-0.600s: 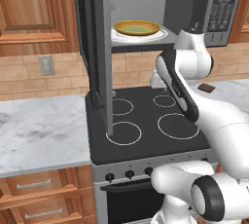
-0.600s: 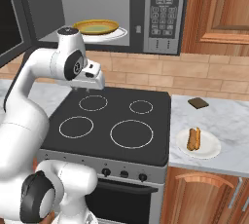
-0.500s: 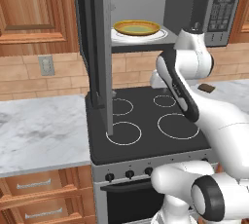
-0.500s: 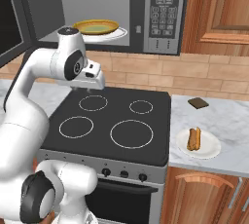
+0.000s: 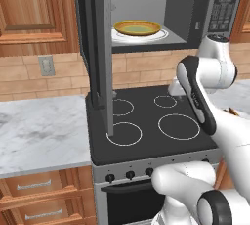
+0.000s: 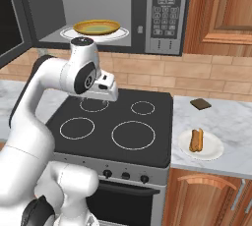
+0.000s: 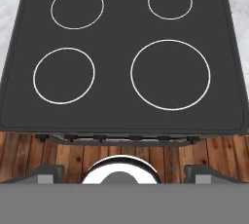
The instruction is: Pick the hotdog bun from the counter and place it in the microwave.
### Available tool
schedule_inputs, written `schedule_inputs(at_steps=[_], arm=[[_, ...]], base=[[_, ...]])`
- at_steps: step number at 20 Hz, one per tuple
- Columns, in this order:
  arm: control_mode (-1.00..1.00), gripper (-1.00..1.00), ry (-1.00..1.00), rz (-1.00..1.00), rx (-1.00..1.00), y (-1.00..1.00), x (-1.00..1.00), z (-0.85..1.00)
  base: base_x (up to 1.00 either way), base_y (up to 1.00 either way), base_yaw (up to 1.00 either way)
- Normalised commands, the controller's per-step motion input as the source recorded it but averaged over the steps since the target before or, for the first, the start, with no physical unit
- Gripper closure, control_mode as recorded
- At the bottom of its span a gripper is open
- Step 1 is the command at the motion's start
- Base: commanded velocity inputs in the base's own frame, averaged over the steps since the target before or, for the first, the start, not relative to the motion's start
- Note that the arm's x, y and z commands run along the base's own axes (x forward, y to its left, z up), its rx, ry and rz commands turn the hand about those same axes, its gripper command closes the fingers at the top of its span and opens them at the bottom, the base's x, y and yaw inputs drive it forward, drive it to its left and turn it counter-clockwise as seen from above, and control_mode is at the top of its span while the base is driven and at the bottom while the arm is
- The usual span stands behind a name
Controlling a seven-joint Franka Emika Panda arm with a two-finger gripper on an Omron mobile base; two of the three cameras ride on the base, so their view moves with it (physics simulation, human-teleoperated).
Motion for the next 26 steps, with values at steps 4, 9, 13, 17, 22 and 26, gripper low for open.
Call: schedule_inputs(at_steps=[4, 9, 13, 17, 22, 26], arm=[[-1.00, -1.00, 0.00, 0.00, 0.00, -0.97, -0.03, -0.28], [-1.00, -1.00, 0.00, 0.00, 0.00, -1.00, -0.04, -0.26], [-1.00, -1.00, 0.00, -0.01, -0.01, -1.00, -0.03, -0.34], [-1.00, -1.00, -0.01, -0.03, -0.03, -1.00, 0.00, -0.41], [-1.00, -1.00, 0.00, -0.01, -0.06, -0.85, 0.13, -0.44], [-1.00, -1.00, 0.00, 0.00, -0.01, -0.99, 0.20, -0.23]], base=[[0.00, 0.00, 0.00], [0.00, 0.00, 0.00], [0.00, 0.00, 0.00], [0.00, 0.00, 0.00], [0.00, 0.00, 0.00], [0.00, 0.00, 0.00]])
